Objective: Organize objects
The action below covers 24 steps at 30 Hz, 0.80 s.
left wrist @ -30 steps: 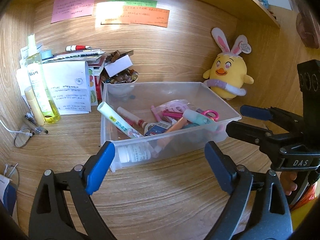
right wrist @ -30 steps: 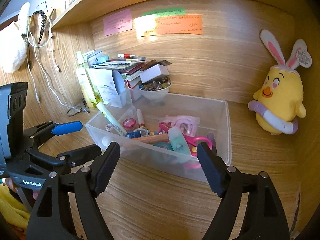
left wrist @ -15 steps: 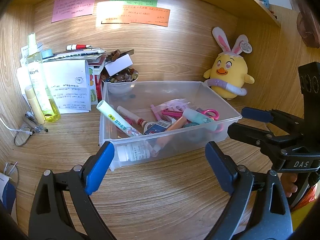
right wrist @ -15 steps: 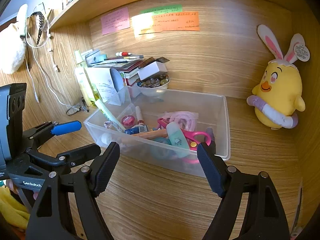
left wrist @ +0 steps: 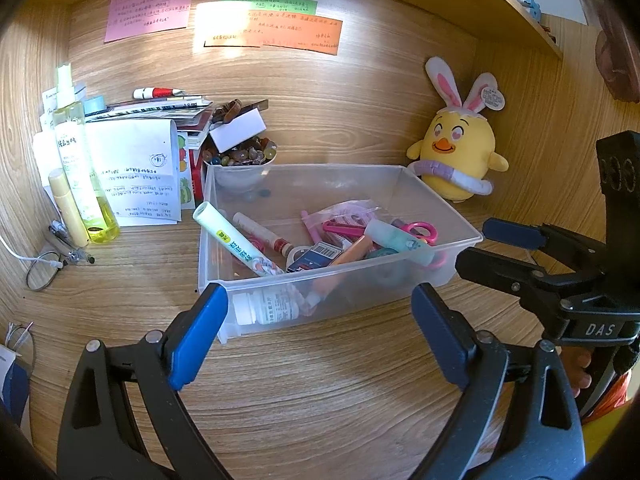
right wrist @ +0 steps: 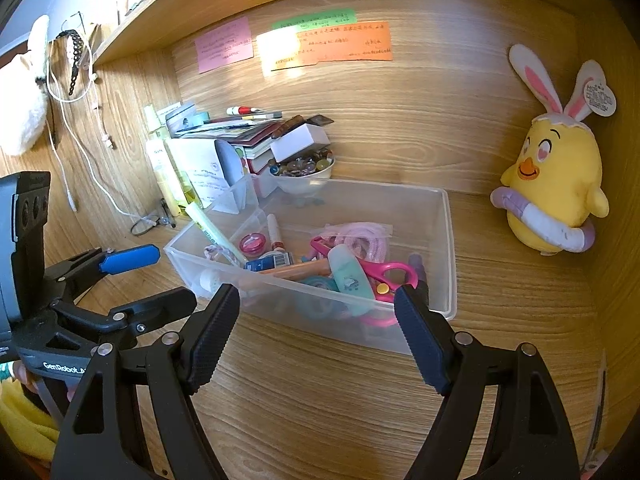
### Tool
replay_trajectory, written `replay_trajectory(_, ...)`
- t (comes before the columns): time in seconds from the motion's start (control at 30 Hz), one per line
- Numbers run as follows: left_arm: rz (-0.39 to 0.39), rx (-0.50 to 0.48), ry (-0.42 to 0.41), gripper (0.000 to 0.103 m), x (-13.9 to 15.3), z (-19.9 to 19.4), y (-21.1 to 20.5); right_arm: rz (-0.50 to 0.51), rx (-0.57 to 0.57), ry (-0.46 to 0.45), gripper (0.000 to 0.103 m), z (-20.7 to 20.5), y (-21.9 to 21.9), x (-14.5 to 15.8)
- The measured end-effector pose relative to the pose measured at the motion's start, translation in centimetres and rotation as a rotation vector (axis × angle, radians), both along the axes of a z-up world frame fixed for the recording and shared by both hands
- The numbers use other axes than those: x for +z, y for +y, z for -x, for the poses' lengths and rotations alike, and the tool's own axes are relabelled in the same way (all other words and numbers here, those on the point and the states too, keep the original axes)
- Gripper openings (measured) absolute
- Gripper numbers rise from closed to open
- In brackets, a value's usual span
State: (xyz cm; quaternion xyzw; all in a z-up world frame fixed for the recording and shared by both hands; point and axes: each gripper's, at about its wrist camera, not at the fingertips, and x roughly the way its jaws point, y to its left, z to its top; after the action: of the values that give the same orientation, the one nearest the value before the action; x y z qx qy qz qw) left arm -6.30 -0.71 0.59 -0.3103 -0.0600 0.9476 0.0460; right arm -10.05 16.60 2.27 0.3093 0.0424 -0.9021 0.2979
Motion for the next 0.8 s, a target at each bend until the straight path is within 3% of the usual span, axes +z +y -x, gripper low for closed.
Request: replay_trajectory(0.8,-0.017,0.022,-0.001,0.097,0.12,0.07,-0.32,-0.001,0.009,-0.014,0.077,-0.14,-0.22,-0.24)
